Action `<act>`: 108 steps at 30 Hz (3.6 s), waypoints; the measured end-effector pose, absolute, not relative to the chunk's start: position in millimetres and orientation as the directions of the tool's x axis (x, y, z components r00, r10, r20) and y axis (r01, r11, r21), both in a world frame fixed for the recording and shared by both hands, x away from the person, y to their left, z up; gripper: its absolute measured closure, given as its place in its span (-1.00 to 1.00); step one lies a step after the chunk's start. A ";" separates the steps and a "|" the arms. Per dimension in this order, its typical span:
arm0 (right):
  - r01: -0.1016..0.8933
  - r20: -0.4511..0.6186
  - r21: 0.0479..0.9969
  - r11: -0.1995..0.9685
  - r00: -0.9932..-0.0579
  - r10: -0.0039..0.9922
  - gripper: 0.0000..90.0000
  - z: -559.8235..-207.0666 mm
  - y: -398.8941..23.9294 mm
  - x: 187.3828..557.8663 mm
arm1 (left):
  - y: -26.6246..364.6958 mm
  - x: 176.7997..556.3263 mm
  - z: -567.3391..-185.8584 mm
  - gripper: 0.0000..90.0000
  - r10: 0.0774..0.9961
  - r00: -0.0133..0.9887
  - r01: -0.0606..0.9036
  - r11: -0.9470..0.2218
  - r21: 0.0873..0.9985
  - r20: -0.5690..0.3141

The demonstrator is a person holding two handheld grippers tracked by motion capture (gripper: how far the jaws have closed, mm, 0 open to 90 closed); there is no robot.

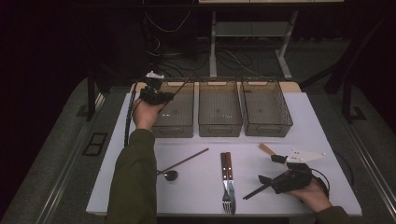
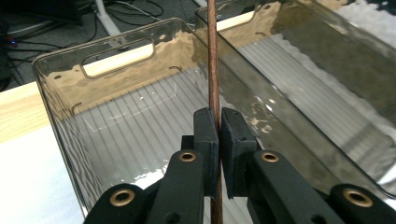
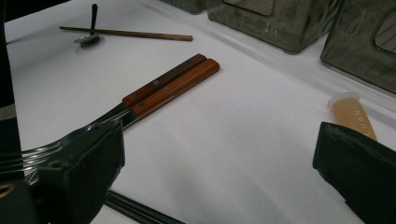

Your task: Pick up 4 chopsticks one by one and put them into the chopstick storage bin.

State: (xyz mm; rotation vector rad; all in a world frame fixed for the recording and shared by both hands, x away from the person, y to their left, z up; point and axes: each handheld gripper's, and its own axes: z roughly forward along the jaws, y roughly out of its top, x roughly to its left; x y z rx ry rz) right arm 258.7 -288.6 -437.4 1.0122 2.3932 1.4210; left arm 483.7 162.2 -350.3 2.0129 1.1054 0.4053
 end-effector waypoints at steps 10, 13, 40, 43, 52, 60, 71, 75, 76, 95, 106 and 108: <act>0.454 0.177 0.834 0.314 -0.758 0.628 -0.95 -436.9 -287.8 258.4 | 158.5 492.9 -368.9 0.89 0.834 0.544 0.588 -0.299 0.751 -0.094; 0.453 0.175 0.834 0.315 -0.759 0.628 -0.95 -436.7 -287.0 258.0 | 157.7 494.2 -373.3 0.89 0.835 0.544 0.600 -0.317 0.735 -0.084; 0.452 0.172 0.832 0.322 -0.761 0.625 -0.95 -436.8 -285.8 257.3 | 165.9 452.2 -357.7 0.04 0.771 0.631 0.509 -0.330 0.795 -0.084; 0.456 0.179 0.831 0.318 -0.760 0.625 -0.95 -436.9 -285.7 257.1 | 167.1 442.3 -357.7 -0.04 0.744 0.660 0.499 -0.333 0.800 -0.102; 0.467 0.187 0.829 0.309 -0.752 0.632 -0.95 -439.3 -284.5 259.4 | 165.2 407.4 -358.7 -0.20 0.691 0.718 0.460 -0.384 0.801 -0.081; 0.472 0.183 0.825 0.313 -0.745 0.641 -0.95 -439.8 -286.2 260.8 | 162.8 378.9 -366.6 -0.33 0.661 0.748 0.442 -0.418 0.794 -0.069; 0.472 0.181 0.824 0.314 -0.745 0.642 -0.95 -440.4 -286.8 261.2 | 159.2 353.3 -380.1 -0.43 0.637 0.768 0.434 -0.439 0.787 -0.068; 0.472 0.182 0.824 0.314 -0.745 0.641 -0.95 -440.5 -286.8 261.2 | 160.6 345.8 -386.2 -0.44 0.630 0.774 0.433 -0.450 0.781 -0.066; 0.472 0.183 0.824 0.314 -0.745 0.641 -0.95 -440.4 -286.7 261.1 | 160.6 344.0 -388.1 -0.44 0.630 0.773 0.435 -0.445 0.782 -0.072; 0.474 0.181 0.824 0.309 -0.739 0.649 -0.95 -440.1 -287.6 260.0 | 175.7 304.4 -414.7 0.01 0.613 0.787 0.433 -0.467 0.771 -0.070; 0.473 0.180 0.823 0.313 -0.742 0.646 -0.95 -439.9 -286.9 259.3 | 174.8 293.6 -427.5 0.47 0.604 0.795 0.438 -0.499 0.748 -0.062; 0.472 0.179 0.824 0.314 -0.742 0.646 -0.95 -439.9 -287.0 259.3 | 173.9 294.1 -429.8 0.53 0.597 0.800 0.438 -0.509 0.741 -0.063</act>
